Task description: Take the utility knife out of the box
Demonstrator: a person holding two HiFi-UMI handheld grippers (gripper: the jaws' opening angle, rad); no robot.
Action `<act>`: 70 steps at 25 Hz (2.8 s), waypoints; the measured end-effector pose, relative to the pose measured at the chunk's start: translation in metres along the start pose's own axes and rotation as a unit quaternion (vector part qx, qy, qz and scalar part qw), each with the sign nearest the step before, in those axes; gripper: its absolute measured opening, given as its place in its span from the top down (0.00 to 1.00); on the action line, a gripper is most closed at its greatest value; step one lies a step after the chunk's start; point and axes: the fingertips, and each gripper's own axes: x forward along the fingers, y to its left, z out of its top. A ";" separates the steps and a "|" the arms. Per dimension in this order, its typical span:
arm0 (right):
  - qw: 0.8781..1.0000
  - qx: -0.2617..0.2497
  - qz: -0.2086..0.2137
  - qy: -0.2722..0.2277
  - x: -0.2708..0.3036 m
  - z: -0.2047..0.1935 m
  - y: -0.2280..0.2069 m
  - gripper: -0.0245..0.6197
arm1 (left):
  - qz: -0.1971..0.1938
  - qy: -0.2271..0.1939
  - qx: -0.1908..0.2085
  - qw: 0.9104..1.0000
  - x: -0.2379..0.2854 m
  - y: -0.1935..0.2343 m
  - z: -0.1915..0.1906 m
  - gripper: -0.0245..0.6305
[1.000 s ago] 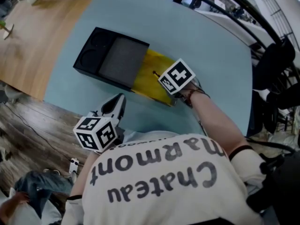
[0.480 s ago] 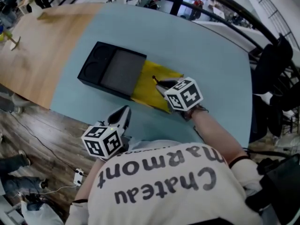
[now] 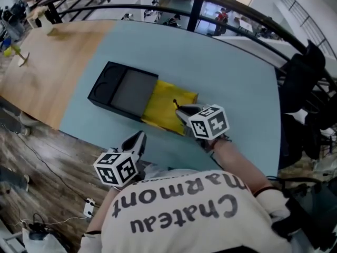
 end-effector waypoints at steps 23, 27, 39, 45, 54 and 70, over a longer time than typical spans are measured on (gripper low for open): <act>0.996 0.061 -0.025 -0.060 -0.150 -0.076 -0.063 0.83 | 0.017 0.002 0.056 0.998 0.008 -0.124 -0.054 0.96; 0.995 0.077 -0.026 -0.055 -0.166 -0.101 -0.074 0.83 | 0.023 -0.007 0.069 0.997 0.001 -0.143 -0.066 0.96; 0.997 0.067 0.006 -0.042 -0.210 -0.162 -0.074 0.83 | 0.057 -0.022 0.028 0.998 -0.032 -0.185 -0.143 0.96; 0.999 0.041 0.025 -0.022 -0.225 -0.201 -0.063 0.83 | 0.067 -0.041 -0.031 0.996 -0.049 -0.200 -0.182 0.96; 0.997 0.046 0.052 -0.019 -0.226 -0.228 -0.043 0.83 | 0.129 -0.037 -0.053 0.990 -0.102 -0.199 -0.238 0.96; 0.995 0.062 0.057 -0.046 -0.241 -0.231 -0.016 0.83 | 0.155 -0.067 -0.047 0.985 -0.156 -0.198 -0.238 0.96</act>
